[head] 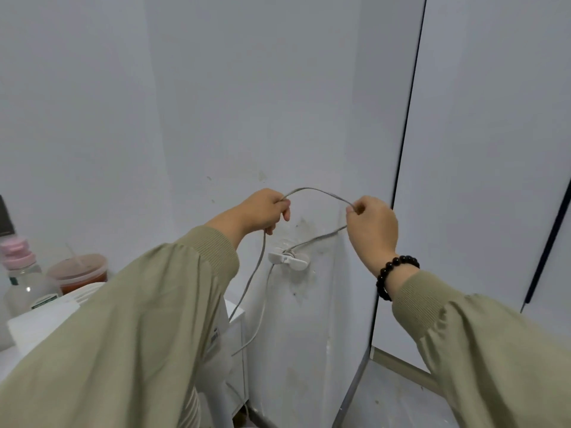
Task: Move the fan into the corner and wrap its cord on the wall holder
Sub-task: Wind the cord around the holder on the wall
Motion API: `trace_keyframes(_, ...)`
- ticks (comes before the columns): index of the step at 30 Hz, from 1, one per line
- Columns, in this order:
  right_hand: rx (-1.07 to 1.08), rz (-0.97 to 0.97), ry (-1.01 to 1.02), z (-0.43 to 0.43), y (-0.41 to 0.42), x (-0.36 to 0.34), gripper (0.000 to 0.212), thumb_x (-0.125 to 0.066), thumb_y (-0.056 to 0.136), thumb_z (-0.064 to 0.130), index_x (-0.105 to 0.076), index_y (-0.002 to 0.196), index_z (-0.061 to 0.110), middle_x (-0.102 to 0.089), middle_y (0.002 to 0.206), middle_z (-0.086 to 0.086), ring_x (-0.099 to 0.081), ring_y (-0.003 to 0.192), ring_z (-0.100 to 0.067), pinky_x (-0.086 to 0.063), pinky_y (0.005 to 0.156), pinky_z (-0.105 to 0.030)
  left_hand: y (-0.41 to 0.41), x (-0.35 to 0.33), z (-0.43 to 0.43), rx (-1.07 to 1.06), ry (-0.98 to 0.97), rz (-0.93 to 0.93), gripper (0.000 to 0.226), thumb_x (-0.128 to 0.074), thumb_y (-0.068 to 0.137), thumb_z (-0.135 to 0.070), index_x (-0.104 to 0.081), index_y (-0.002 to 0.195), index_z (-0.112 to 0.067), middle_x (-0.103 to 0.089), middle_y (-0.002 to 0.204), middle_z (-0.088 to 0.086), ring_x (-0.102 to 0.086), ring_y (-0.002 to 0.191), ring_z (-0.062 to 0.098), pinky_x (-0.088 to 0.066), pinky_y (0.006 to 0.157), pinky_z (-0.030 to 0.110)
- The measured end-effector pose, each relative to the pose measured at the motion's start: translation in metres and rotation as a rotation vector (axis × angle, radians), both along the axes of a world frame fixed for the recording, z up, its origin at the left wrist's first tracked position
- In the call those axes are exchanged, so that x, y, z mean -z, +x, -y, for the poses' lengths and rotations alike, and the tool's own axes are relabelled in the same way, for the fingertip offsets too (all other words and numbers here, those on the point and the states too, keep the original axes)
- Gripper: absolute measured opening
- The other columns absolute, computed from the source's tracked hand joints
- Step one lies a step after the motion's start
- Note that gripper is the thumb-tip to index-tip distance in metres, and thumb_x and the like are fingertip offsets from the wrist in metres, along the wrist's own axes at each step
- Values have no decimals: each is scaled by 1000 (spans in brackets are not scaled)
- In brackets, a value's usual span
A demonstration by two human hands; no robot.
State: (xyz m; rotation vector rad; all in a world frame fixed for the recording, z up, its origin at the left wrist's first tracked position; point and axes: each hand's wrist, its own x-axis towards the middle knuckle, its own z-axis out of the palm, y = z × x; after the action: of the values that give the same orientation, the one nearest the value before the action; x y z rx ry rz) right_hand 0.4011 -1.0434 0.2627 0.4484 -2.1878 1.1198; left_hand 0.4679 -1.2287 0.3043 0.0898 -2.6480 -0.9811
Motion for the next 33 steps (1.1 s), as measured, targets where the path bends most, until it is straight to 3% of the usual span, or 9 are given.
trace_keyframes(4,46,-417,331,-1,12,-6,26,-51,92,22,-58,71,9,-61,74,-9,-58,62,-32,-33,50,-29,-5,-5,-30,6,-239,33,31,-34,99,-19,-57,80,-8,-48,79,5,-48,62,19,-47,51,26)
trace_keyframes(8,-82,366,-236,-32,-22,-12,24,-40,94,15,-63,90,9,-69,87,-14,-59,79,-27,-40,56,-26,-4,-5,-24,56,-61,57,31,-45,97,-25,-60,75,-9,-43,62,3,-46,51,15,-49,51,24)
trace_keyframes(10,-40,484,-341,-41,-24,-5,23,-43,94,19,-58,83,6,-63,76,-9,-54,75,-26,-39,55,-27,-1,-7,-26,74,-26,38,32,-44,97,-22,-59,71,-11,-42,63,5,-43,49,15,-47,50,24)
trace_keyframes(14,16,-179,138,-31,0,-1,23,-59,83,9,-60,106,9,-62,88,-8,-56,83,-27,-49,74,-38,-1,-17,-44,54,-243,-54,30,-46,96,-23,-64,75,-12,-47,67,1,-42,55,13,-37,52,21)
trace_keyframes(17,42,-576,492,-23,10,-5,13,-74,72,4,-62,75,7,-57,54,-8,-48,46,-26,-39,44,-29,-2,-18,-56,67,-325,-42,29,-49,95,-25,-68,80,-11,-49,66,-2,-44,59,12,-38,55,22)
trace_keyframes(21,185,-35,188,-58,-5,-24,23,-39,93,5,-61,98,2,-67,93,-18,-60,85,-35,-38,65,-34,5,-8,-38,17,-246,50,32,-42,97,-21,-58,72,-10,-43,59,4,-40,48,17,-37,46,24)
trace_keyframes(23,118,21,165,-56,-4,-27,25,-36,93,6,-61,98,4,-67,100,-14,-59,90,-34,-39,69,-33,8,-5,-36,12,-181,25,32,-43,97,-20,-55,69,-10,-41,58,4,-37,47,16,-33,46,22)
trace_keyframes(28,-424,375,285,-13,28,-22,28,-41,93,14,-61,74,12,-59,63,-5,-54,59,-21,-44,60,-29,2,-10,-60,60,-276,-31,27,-49,95,-21,-62,74,-10,-45,60,-1,-39,54,11,-33,54,24)
trace_keyframes(33,-75,412,-11,-34,-9,-21,21,-44,87,2,-65,82,-1,-63,80,-17,-54,68,-27,-43,62,-32,6,-3,-40,80,-130,105,32,-43,96,-19,-62,72,-10,-42,65,4,-42,54,16,-44,51,23)
